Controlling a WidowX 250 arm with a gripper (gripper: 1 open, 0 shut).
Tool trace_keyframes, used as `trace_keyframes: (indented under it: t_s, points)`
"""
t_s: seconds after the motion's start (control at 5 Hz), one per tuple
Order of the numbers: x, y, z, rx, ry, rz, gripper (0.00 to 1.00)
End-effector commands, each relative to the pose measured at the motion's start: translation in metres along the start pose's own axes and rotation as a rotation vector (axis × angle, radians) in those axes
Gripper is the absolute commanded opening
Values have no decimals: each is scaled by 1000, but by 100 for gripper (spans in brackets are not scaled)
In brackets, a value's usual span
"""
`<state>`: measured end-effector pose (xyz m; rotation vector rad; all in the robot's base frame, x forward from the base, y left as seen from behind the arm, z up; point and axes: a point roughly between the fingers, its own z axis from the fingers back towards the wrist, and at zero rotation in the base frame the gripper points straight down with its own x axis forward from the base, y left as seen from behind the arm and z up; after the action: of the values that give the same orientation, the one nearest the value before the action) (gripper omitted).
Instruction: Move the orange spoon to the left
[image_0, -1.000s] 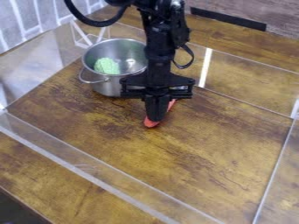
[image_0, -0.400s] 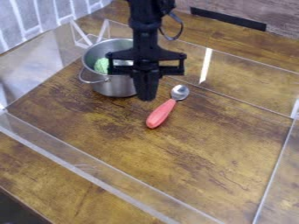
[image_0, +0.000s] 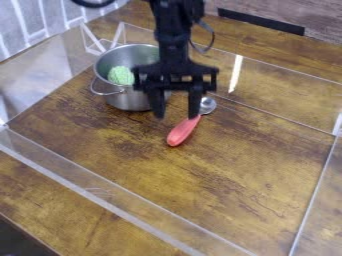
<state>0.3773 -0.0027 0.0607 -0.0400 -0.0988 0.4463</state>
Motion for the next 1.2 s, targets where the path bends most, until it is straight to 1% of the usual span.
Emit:
trace_keyframes:
  t_s: [0.0,0.2,0.4,0.6,0.8,1.0]
  points:
    - [4,-11,-3,-33,-65,25,100]
    - [-2,-18,-14,-29,-60,52,100]
    - [0,-17,-7,-26,-62,87,0]
    - [2,-14,6,-20,-61,116,0]
    - [4,-12,29,-19,-57,130,0]
    - [-1,-17,47,-33,-63,129,0]
